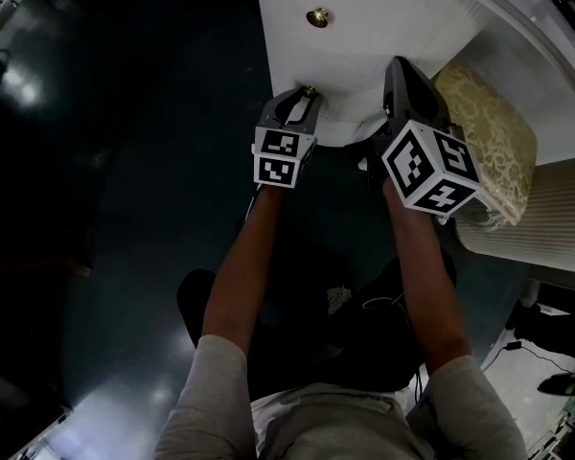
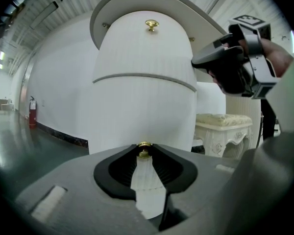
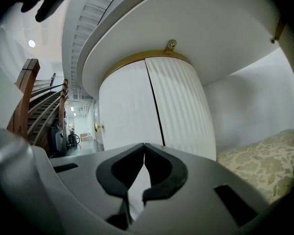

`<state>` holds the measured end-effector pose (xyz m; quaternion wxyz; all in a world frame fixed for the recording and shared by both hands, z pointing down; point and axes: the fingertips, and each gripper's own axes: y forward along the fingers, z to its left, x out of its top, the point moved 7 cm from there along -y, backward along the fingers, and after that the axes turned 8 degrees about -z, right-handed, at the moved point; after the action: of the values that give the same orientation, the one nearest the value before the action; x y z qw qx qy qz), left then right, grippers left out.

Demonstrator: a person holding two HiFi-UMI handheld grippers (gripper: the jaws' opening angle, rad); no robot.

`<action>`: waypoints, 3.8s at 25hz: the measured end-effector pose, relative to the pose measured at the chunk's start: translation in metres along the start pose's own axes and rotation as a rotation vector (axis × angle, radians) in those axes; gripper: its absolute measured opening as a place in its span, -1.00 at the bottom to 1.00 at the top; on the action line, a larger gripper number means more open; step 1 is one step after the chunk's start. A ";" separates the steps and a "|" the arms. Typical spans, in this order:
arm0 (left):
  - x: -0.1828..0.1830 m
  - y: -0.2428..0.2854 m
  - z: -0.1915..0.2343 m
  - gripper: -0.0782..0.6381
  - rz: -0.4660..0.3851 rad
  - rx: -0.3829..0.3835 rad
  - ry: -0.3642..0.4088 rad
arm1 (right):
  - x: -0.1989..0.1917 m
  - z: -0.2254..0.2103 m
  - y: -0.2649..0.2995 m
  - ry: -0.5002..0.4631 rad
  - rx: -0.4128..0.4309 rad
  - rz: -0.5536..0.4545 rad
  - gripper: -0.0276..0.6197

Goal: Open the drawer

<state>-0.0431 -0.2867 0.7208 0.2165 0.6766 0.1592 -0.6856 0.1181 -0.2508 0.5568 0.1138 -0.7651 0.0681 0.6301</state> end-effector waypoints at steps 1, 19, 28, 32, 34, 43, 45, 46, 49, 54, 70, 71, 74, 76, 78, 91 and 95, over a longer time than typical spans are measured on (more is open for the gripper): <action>0.000 0.000 0.000 -0.49 -0.001 0.001 -0.006 | 0.000 0.001 0.000 0.003 -0.003 0.002 -0.86; -0.001 -0.011 0.000 -0.49 0.010 -0.029 -0.023 | 0.004 0.012 -0.007 -0.068 0.046 0.003 -0.87; -0.004 -0.038 0.002 -0.49 -0.011 -0.040 -0.031 | 0.004 0.013 -0.001 -0.049 0.052 -0.003 -0.87; -0.006 -0.048 0.002 -0.49 -0.007 -0.063 -0.028 | -0.003 0.012 -0.003 -0.071 0.051 0.010 -0.87; -0.006 -0.049 0.002 -0.49 -0.004 -0.058 -0.032 | -0.009 0.012 -0.006 -0.061 0.062 0.036 -0.87; -0.007 -0.057 -0.001 -0.49 0.002 -0.044 -0.043 | -0.010 0.016 -0.014 -0.087 0.161 0.092 -0.87; -0.007 -0.060 -0.002 -0.49 0.003 -0.042 -0.043 | -0.010 0.014 -0.016 -0.045 0.192 0.112 -0.87; -0.007 -0.062 -0.002 -0.49 0.006 -0.042 -0.038 | -0.009 0.013 -0.017 -0.022 0.204 0.113 -0.87; -0.007 -0.064 -0.003 -0.49 0.012 -0.041 -0.031 | -0.002 0.011 -0.019 -0.022 0.215 0.097 -0.87; -0.008 -0.073 -0.005 -0.49 0.010 -0.039 -0.062 | -0.001 0.007 -0.020 -0.021 0.240 0.122 -0.87; -0.006 -0.099 -0.006 -0.49 0.035 -0.033 -0.078 | 0.011 -0.005 -0.029 0.007 0.268 0.125 -0.87; -0.006 -0.101 -0.006 -0.49 0.036 -0.038 -0.091 | 0.012 -0.005 -0.030 0.008 0.269 0.124 -0.87; -0.006 -0.108 -0.006 -0.49 0.038 -0.055 -0.112 | 0.015 -0.004 -0.033 -0.018 0.285 0.122 -0.87; -0.006 -0.110 -0.007 -0.49 0.038 -0.060 -0.115 | 0.016 -0.007 -0.036 -0.036 0.288 0.118 -0.87; -0.006 -0.110 -0.006 -0.49 0.041 -0.061 -0.116 | 0.016 -0.011 -0.037 -0.029 0.285 0.111 -0.87; -0.008 -0.113 -0.004 -0.49 0.012 -0.088 -0.115 | 0.015 -0.006 -0.022 0.024 0.293 0.097 -0.87; -0.009 -0.119 -0.005 -0.49 0.000 -0.073 -0.106 | 0.012 -0.006 -0.011 0.047 0.293 0.115 -0.87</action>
<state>-0.0994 -0.1818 0.7212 0.2493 0.6309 0.1726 -0.7142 0.1286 -0.2410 0.5472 0.1861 -0.7498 0.2055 0.6008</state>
